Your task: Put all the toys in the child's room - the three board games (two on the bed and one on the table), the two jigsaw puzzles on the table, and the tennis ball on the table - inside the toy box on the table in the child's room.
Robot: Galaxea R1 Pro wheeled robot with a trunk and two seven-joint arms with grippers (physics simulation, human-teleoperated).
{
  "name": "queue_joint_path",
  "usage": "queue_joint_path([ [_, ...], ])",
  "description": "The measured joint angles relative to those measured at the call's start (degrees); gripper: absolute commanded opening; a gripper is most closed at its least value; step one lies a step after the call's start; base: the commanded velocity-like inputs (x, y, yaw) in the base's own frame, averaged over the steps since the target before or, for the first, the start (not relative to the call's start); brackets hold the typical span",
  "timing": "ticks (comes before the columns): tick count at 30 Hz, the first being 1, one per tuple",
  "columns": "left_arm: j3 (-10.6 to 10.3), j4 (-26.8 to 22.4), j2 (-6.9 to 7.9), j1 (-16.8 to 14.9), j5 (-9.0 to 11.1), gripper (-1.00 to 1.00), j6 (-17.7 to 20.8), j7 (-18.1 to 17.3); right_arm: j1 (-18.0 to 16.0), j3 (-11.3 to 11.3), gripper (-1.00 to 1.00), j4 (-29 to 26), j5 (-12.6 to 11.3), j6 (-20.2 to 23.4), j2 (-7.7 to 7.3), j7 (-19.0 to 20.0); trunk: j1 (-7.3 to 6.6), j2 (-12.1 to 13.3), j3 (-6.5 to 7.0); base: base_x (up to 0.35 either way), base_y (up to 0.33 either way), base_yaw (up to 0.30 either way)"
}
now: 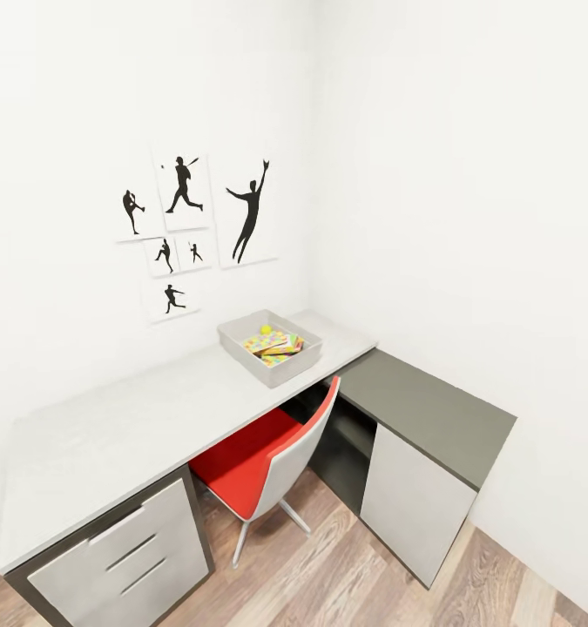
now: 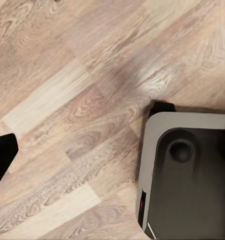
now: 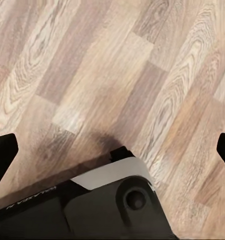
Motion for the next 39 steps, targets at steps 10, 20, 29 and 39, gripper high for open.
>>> queue_joint_path([
  [10, 0.02, 0.13, -1.64, 1.2, 0.05, 1.0, 0.12, 0.06, 6.66, -0.09, 1.0, 0.93, -0.19, -4.03, -2.12, -0.14, 0.0, 0.0, 0.0, 0.0, 0.0, 0.0],
  [20, 0.02, 0.13, -2.32, 2.76, 0.02, 1.0, 0.34, 0.08, 9.22, -0.02, 1.0, 1.32, -0.2, -4.21, -4.29, -0.17, 0.0, 0.0, 0.0, 0.0, 0.0, 0.0],
  [29, -0.18, -0.05, -2.36, 3.63, -0.51, 1.0, -0.01, -0.06, 9.57, 0.02, 1.0, 1.26, -0.19, -4.42, -4.32, -0.15, 0.0, 0.0, 0.01, 0.0, 0.0, 0.0],
  [39, -0.23, -0.08, -3.28, 3.68, -0.39, 1.0, -0.11, -0.07, 9.59, 0.01, 1.0, 1.25, -0.14, -4.45, -4.45, -0.15, 0.0, 0.0, 0.01, 0.0, 0.0, 0.0],
])
